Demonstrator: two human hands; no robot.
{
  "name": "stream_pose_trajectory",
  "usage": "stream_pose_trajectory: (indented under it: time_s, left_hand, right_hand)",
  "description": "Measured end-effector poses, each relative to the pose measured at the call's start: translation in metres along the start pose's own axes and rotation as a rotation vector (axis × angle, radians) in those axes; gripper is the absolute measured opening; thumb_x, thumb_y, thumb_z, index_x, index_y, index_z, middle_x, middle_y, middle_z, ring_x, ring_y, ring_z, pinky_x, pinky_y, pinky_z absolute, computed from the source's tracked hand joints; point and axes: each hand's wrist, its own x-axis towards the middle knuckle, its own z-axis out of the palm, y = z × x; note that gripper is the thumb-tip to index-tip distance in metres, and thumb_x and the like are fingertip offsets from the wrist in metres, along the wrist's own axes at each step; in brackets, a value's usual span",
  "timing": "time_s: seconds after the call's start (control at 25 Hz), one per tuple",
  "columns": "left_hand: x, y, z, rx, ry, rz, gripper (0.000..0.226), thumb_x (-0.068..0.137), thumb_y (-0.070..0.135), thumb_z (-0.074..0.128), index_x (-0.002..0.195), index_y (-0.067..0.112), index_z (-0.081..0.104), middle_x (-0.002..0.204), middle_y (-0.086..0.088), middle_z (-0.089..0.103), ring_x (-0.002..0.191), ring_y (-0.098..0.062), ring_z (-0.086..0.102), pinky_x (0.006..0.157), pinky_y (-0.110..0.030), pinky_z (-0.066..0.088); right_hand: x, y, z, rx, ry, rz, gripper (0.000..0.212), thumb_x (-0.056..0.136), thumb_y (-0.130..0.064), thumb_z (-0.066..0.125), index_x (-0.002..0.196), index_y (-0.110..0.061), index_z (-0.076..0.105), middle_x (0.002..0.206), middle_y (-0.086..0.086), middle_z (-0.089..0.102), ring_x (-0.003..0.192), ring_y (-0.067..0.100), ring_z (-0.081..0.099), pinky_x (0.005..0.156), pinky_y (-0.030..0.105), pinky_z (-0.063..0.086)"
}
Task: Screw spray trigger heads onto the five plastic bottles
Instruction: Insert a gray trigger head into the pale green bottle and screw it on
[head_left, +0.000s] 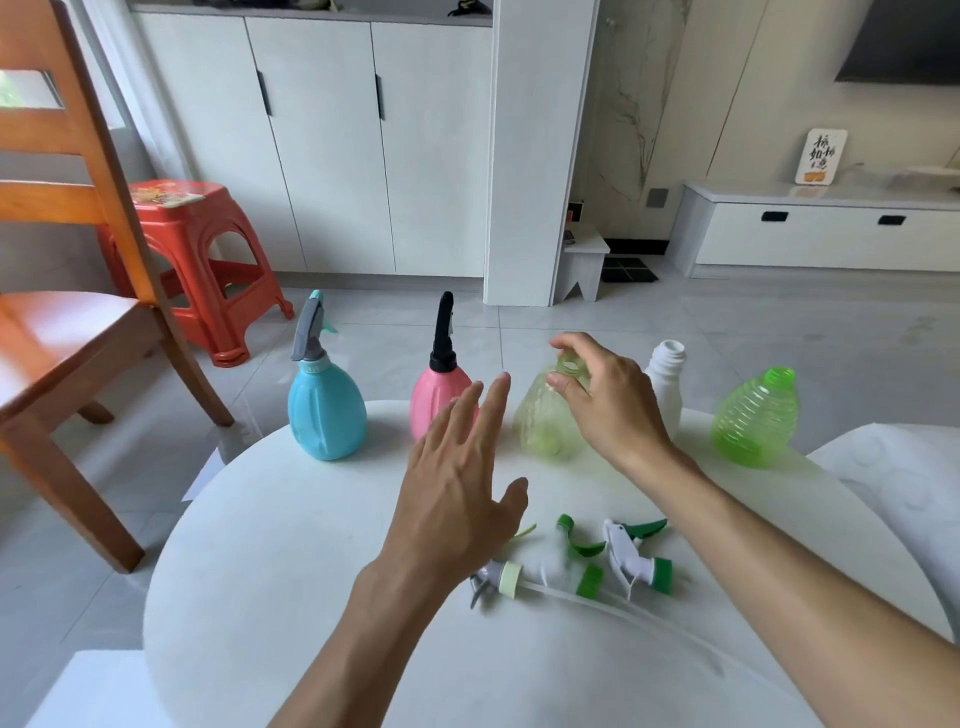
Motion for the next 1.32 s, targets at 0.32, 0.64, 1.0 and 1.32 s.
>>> stream_pose_trajectory:
  time_s: [0.32,0.64,1.0,1.32]
  left_hand:
    - [-0.012,0.02,0.005,0.091,0.064,0.011,0.124,0.061,0.056,0.083,0.157,0.031,0.008,0.156,0.0,0.039,0.141,-0.024,0.039,0.109,-0.048,0.04]
    - [-0.022,-0.009,-0.011,0.387,0.089,-0.096,0.111,0.059,0.029,0.09,0.153,0.02,0.033,0.149,-0.008,0.049,0.132,-0.036,0.05,0.108,-0.053,0.039]
    - [-0.03,-0.024,-0.019,0.402,0.054,-0.183,0.11,0.063,0.038,0.087,0.155,0.027,0.027,0.161,-0.005,0.03,0.144,-0.035,0.033,0.112,-0.058,0.032]
    - [-0.03,-0.03,-0.019,0.368,0.031,-0.216,0.108,0.067,0.05,0.085,0.155,0.03,0.025,0.161,-0.002,0.03,0.145,-0.032,0.032,0.114,-0.051,0.032]
  right_hand:
    - [-0.087,-0.023,-0.045,1.049,-0.122,0.186,0.038,0.083,-0.025,0.075,0.118,-0.028,0.059,0.113,0.004,0.074,0.096,0.022,0.071,0.081,0.037,0.059]
    - [-0.122,-0.015,-0.003,-0.002,-0.35,0.015,0.025,0.092,-0.035,0.058,0.114,-0.023,0.066,0.109,-0.003,0.071,0.109,0.02,0.061,0.093,0.034,0.043]
    - [-0.141,-0.032,0.03,-0.381,-0.437,-0.223,0.024,0.084,-0.019,0.057,0.106,-0.024,0.065,0.096,-0.002,0.07,0.099,0.025,0.056,0.084,0.039,0.037]
    - [-0.076,-0.003,-0.05,1.215,-0.076,0.38,0.044,0.084,0.012,0.06,0.116,-0.017,0.065,0.09,-0.006,0.068,0.079,0.005,0.059,0.077,0.024,0.048]
